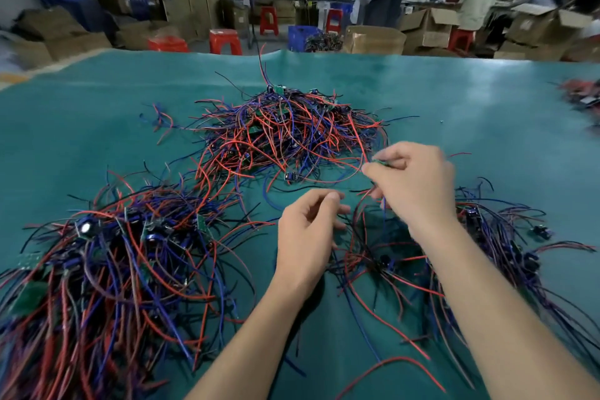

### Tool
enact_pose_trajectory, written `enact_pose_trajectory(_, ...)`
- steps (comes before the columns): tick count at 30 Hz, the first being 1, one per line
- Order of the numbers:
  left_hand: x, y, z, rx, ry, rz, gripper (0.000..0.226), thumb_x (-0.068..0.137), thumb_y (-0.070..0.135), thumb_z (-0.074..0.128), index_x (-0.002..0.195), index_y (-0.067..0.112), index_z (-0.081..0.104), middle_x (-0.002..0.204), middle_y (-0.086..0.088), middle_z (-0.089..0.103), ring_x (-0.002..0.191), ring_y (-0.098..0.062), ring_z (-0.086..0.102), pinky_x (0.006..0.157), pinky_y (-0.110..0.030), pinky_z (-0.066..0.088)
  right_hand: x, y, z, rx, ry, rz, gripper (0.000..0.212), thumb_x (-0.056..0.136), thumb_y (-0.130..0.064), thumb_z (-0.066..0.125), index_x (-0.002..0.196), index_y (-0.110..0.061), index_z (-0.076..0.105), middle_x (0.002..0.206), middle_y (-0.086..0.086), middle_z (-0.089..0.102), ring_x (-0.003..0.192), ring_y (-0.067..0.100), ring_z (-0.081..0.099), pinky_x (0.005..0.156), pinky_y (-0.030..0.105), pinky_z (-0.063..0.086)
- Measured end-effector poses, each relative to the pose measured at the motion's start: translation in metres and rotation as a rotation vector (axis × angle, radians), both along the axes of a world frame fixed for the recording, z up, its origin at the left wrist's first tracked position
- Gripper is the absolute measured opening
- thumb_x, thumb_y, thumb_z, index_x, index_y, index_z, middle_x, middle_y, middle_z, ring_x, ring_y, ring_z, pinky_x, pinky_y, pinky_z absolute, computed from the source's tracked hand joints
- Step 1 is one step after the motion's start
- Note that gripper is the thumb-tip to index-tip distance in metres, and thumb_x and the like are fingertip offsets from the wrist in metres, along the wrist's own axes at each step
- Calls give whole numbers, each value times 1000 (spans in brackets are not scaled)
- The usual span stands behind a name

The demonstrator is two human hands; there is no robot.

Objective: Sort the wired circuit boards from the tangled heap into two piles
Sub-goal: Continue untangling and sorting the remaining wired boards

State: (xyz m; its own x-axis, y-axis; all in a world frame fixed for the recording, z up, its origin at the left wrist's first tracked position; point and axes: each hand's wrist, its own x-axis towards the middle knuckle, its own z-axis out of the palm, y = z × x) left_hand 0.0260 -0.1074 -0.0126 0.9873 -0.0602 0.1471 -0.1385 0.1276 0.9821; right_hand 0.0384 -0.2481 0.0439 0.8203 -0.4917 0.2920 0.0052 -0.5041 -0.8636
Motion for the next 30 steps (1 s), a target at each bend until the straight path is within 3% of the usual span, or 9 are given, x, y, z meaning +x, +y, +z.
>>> enact_pose_trajectory(3, -2, 1, -1, 71, -96, -110, 21, 95, 28, 59, 92, 16, 75, 85, 0, 75, 74, -5, 62, 68, -16, 47, -18, 8, -11, 205, -47, 28, 10, 77, -20, 82, 74, -20, 73, 54, -1, 69, 42, 18, 65, 47, 26, 47)
enact_pose_trajectory(7, -2, 1, -4, 141, -139, -182, 23, 92, 37, 62, 91, 19, 77, 86, -8, 73, 78, -7, 56, 76, -28, 45, -30, 17, -11, 521, -130, 109, 10, 89, -7, 76, 81, -12, 74, 56, 3, 66, 41, 14, 56, 40, 22, 42)
enact_pose_trajectory(12, -1, 2, -6, 178, -94, -126, 23, 90, 32, 59, 103, 23, 75, 94, 7, 76, 92, -6, 68, 85, -16, 48, -48, -19, 27, 1126, -363, 204, 23, 97, -6, 60, 79, -8, 74, 72, 4, 70, 54, 7, 62, 48, 14, 45)
enact_pose_trajectory(14, -1, 2, -9, 245, -107, -97, 23, 87, 26, 63, 105, 23, 76, 98, 11, 75, 92, 0, 66, 85, -16, 47, -55, -30, 36, 1239, -380, 317, 16, 89, -10, 62, 82, -5, 76, 76, 5, 71, 59, 6, 65, 52, 12, 48)
enact_pose_trajectory(18, 1, 1, -8, 150, -78, -17, 35, 78, 24, 62, 111, 27, 71, 90, 11, 64, 72, -10, 51, 69, -25, 41, -51, -16, 21, 908, -125, 377, 10, 78, -15, 71, 75, -9, 79, 64, 5, 67, 48, 9, 59, 44, 16, 46)
enact_pose_trajectory(20, 3, 3, -6, 39, -43, 14, 20, 83, 30, 62, 100, 25, 71, 75, 7, 53, 64, -14, 42, 59, -29, 34, -44, -6, 5, 694, -21, 280, 15, 84, -10, 73, 69, -10, 76, 58, 7, 62, 41, 12, 51, 38, 19, 37)
enact_pose_trajectory(22, 2, 5, -1, -63, 33, -37, 26, 89, 41, 60, 86, 18, 72, 66, 2, 53, 56, -13, 41, 50, -25, 31, -37, 4, -10, 486, 8, 184, 18, 81, -14, 75, 63, -10, 72, 54, 8, 56, 41, 15, 44, 42, 22, 30)
enact_pose_trajectory(25, -1, 5, 2, -56, 61, -212, 49, 86, 55, 59, 77, 8, 72, 65, -8, 62, 51, -13, 49, 47, -22, 34, -32, 20, -29, 232, -13, 90, 20, 69, -35, 66, 67, -16, 69, 52, 2, 53, 52, 16, 46, 55, 32, 37)
enact_pose_trajectory(30, -3, 7, 1, -4, -56, -373, 18, 88, 21, 69, 76, 8, 71, 68, -4, 67, 54, -10, 53, 56, -18, 42, -30, 25, -39, 254, 10, 18, 18, 67, -40, 66, 63, -23, 64, 50, -3, 55, 55, 21, 51, 63, 42, 49)
